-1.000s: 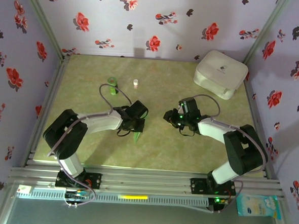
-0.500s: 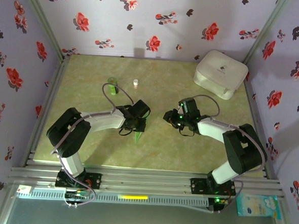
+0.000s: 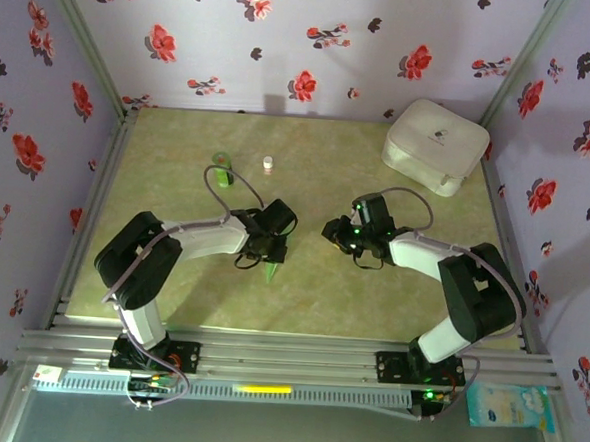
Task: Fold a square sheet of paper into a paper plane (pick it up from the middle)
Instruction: Move a paper plane to the center of the table.
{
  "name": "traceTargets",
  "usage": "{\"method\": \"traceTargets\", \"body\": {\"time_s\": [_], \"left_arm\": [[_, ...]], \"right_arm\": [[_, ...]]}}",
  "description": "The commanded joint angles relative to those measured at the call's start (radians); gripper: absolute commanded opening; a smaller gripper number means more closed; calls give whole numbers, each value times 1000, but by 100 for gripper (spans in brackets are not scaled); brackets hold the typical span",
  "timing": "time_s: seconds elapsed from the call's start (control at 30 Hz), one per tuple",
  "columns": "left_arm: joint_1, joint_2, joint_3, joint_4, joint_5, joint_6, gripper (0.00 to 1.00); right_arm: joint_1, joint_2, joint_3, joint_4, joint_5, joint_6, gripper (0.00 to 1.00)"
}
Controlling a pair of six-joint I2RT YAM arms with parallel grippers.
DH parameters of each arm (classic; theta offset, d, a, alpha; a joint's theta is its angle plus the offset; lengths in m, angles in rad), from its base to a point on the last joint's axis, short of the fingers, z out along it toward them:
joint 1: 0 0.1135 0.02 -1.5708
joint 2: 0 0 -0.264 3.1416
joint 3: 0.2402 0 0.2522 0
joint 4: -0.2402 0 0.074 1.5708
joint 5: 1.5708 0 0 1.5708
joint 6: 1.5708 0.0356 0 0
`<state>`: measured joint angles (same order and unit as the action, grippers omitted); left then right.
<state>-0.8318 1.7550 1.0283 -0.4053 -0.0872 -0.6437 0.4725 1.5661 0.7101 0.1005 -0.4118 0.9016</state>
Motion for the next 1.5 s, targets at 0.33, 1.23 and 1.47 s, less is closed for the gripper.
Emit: {"method": "traceTargets", "body": {"time_s": [0.33, 1.23, 1.47], "left_arm": [[-42, 80, 75, -83, -64, -10, 16], [-115, 177, 137, -204, -168, -310, 39], [-128, 171, 180, -273, -230, -344, 40]], "right_arm": [[8, 19, 17, 7, -1, 8, 30], [-32, -129, -33, -108, 82, -95, 32], [-59, -162, -55, -120, 68, -115, 32]]}}
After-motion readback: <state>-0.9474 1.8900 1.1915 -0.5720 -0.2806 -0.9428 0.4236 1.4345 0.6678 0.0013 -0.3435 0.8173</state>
